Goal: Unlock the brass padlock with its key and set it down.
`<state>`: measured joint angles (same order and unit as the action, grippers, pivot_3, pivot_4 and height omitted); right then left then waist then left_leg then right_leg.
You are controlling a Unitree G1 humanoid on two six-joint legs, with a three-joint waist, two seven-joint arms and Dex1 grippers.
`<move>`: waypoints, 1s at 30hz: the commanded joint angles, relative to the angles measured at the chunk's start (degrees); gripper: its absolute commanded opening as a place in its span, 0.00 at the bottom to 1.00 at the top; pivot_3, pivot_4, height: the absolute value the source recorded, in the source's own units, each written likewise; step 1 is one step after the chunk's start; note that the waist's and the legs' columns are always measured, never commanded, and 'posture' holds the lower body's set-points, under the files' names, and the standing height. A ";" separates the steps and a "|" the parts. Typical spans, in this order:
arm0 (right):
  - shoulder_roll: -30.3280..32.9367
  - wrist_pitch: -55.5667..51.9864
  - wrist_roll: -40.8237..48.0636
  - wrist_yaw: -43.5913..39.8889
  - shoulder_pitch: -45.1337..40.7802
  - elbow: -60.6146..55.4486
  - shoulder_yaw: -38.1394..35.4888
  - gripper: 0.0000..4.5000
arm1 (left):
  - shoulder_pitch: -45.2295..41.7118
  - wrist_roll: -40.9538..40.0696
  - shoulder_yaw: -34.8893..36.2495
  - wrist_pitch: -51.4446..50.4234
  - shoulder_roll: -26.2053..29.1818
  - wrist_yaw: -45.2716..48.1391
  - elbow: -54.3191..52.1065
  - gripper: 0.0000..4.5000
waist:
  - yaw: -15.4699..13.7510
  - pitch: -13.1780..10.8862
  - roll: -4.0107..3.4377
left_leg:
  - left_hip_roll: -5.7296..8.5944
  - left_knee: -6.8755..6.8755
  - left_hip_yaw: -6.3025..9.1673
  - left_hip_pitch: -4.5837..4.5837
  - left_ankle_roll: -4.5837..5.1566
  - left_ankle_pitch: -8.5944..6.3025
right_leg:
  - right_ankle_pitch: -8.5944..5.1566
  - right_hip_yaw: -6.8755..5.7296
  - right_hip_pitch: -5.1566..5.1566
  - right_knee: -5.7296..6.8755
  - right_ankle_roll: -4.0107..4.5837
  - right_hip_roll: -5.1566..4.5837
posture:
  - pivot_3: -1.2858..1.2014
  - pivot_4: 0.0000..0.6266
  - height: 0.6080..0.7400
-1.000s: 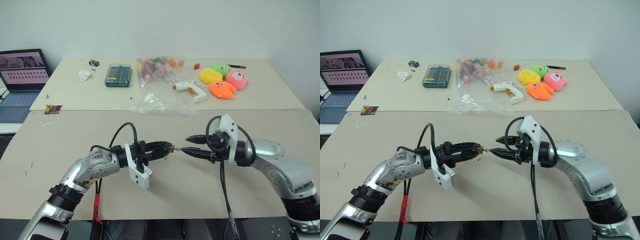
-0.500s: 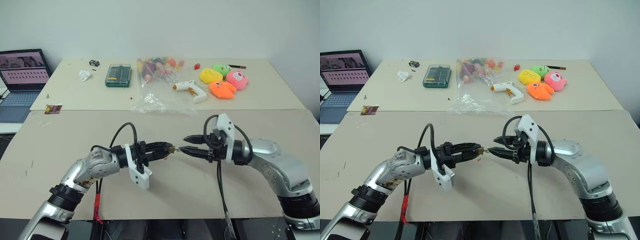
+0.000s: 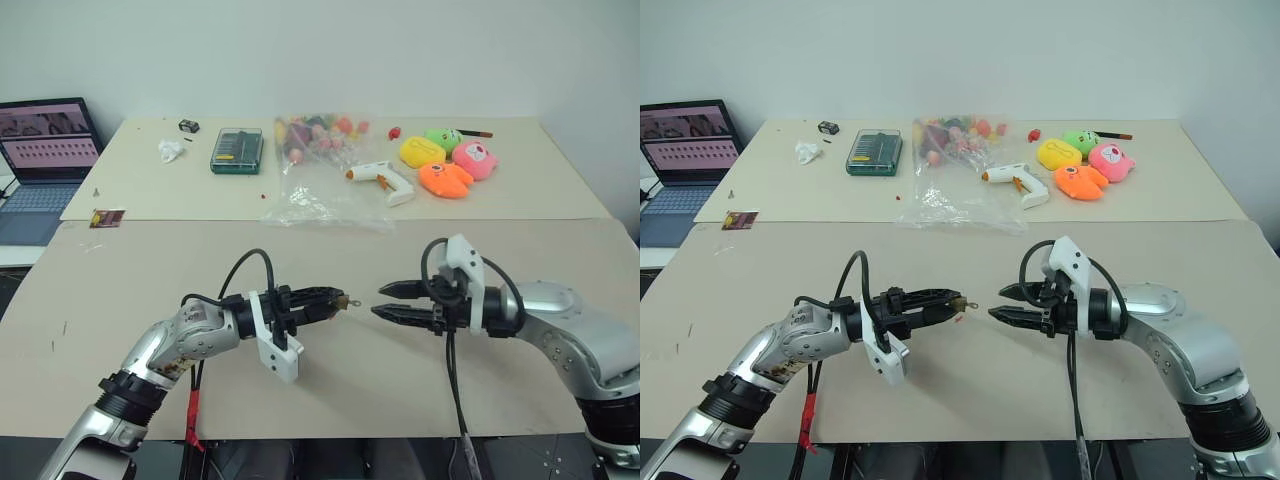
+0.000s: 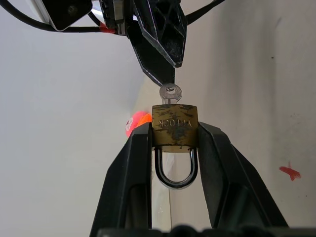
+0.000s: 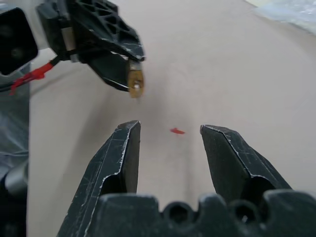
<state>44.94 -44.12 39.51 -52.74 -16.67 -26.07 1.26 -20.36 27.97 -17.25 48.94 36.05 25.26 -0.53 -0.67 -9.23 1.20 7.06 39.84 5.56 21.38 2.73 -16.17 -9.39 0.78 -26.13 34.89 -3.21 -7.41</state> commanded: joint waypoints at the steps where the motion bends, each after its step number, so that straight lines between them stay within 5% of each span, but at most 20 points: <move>1: -0.33 -0.41 1.52 0.01 -0.23 -1.95 -1.14 0.55 | -0.92 -0.29 0.56 1.06 0.02 -0.80 -0.97 0.18 | 0.00 0.00 0.00 | 0.00 0.00 0.00 0.00 0.00 0.00 | 0.00 0.00 0.00 0.00 0.00 0.00 | 0.52 0.24 1.00; 30: -6.31 -4.10 4.06 4.53 -2.03 -2.01 0.71 0.55 | 0.35 2.49 0.55 3.36 -0.12 -3.74 1.16 0.18 | -0.01 0.00 0.00 | 0.01 0.00 0.00 0.00 -0.01 0.01 | 0.00 0.00 -0.01 0.01 0.00 0.00 | 0.52 0.24 1.00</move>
<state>38.89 -48.25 42.93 -48.36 -18.98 -26.73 2.31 -20.14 30.46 -17.25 51.29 35.91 22.83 0.94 -0.67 -9.23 1.20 7.06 39.84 5.56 21.38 2.72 -16.17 -9.39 0.78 -26.14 34.90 -3.21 -7.42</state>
